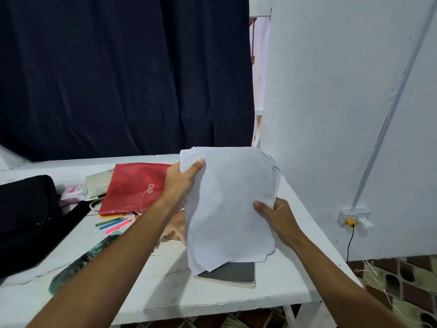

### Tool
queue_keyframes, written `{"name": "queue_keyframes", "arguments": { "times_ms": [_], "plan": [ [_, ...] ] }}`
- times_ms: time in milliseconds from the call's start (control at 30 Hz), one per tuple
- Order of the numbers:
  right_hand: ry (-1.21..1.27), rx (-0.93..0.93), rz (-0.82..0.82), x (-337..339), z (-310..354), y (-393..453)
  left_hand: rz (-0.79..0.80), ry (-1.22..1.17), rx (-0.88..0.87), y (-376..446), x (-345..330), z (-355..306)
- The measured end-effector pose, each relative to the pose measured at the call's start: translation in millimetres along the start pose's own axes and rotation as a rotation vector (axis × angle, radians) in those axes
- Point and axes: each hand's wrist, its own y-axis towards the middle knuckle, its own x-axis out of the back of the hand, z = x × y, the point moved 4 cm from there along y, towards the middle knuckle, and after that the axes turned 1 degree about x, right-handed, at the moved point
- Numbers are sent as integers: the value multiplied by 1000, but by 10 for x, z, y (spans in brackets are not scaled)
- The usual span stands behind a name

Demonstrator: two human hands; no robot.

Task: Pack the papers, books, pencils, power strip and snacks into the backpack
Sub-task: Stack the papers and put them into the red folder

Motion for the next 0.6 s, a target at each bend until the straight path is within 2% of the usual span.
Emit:
{"name": "queue_keyframes", "arguments": {
  "times_ms": [67, 233, 467, 600],
  "plan": [
    [-28, 15, -55, -8, -22, 12, 70, 9, 33, -5, 37, 50],
    [1, 77, -153, -63, 108, 53, 269, 428, 157, -67, 233, 482],
    [73, 61, -293, -267, 240, 116, 42, 198, 131, -75, 163, 793],
    [-5, -26, -225, -325, -92, 20, 108, 345, 207, -182, 105, 1161]
  ]
}}
